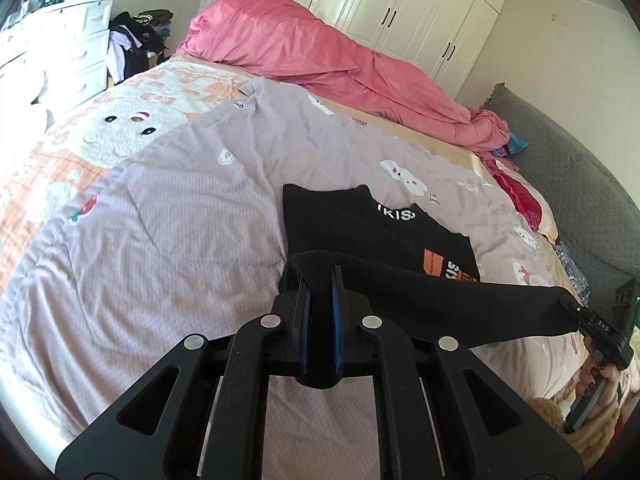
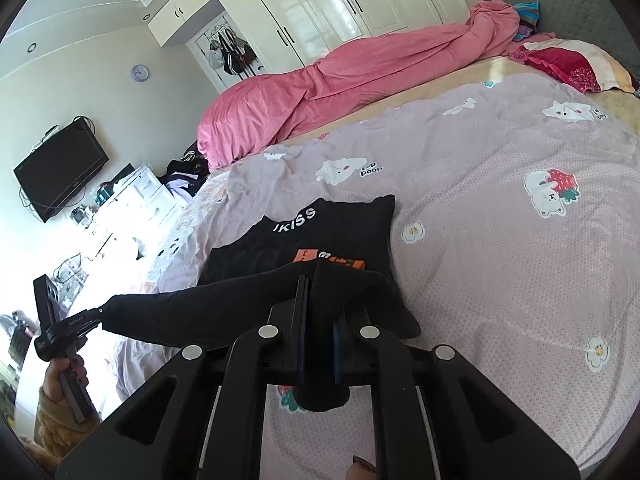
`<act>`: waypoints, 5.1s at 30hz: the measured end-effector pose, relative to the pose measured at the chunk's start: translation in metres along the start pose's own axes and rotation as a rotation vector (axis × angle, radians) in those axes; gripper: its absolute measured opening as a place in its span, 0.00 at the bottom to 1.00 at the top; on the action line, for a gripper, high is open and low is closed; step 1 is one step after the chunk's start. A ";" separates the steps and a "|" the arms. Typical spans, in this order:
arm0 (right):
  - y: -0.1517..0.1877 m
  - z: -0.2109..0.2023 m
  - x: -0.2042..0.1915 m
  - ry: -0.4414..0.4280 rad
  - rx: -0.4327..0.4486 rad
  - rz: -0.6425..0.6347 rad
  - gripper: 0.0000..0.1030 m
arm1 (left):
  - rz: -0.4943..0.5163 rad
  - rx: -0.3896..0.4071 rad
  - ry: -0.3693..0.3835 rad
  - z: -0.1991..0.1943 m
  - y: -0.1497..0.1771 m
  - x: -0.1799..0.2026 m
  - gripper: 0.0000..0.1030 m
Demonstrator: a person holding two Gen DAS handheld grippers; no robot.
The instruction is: Fold small clothes
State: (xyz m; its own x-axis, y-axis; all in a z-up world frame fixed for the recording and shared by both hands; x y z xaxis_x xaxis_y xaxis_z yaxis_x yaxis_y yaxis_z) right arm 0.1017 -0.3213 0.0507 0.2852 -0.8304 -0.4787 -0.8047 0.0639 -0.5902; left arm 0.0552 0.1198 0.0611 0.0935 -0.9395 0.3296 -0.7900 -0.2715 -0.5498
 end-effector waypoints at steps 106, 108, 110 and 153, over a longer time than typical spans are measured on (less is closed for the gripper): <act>-0.112 0.182 0.052 0.413 -0.075 -0.136 0.36 | -0.007 -0.059 -0.236 0.175 -0.106 -0.015 0.30; -0.108 0.175 0.058 0.405 -0.073 -0.109 0.38 | -0.020 -0.055 -0.229 0.169 -0.101 -0.018 0.31; -0.101 0.168 0.065 0.388 -0.072 -0.070 0.42 | -0.031 -0.056 -0.219 0.167 -0.097 -0.024 0.32; -0.023 0.147 0.010 0.310 -0.108 -0.150 0.47 | 0.073 -0.066 -0.202 0.137 -0.046 0.009 0.26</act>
State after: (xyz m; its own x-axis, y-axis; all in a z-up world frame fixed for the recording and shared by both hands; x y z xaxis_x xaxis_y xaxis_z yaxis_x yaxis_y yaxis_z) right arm 0.1998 -0.2494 -0.0356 0.2463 -0.9555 -0.1626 -0.8210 -0.1164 -0.5590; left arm 0.1759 0.0952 -0.0157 0.1486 -0.9807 0.1268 -0.8365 -0.1931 -0.5129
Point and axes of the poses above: each gripper's, at about its wrist camera, not at the fingertips, and z roughly the way its jaws point, x to its right, y to its underside, the point moved 4 cm from there along z, roughly the way its jaws point, and after that the axes turned 12 degrees about -x, right-handed, at the moved point
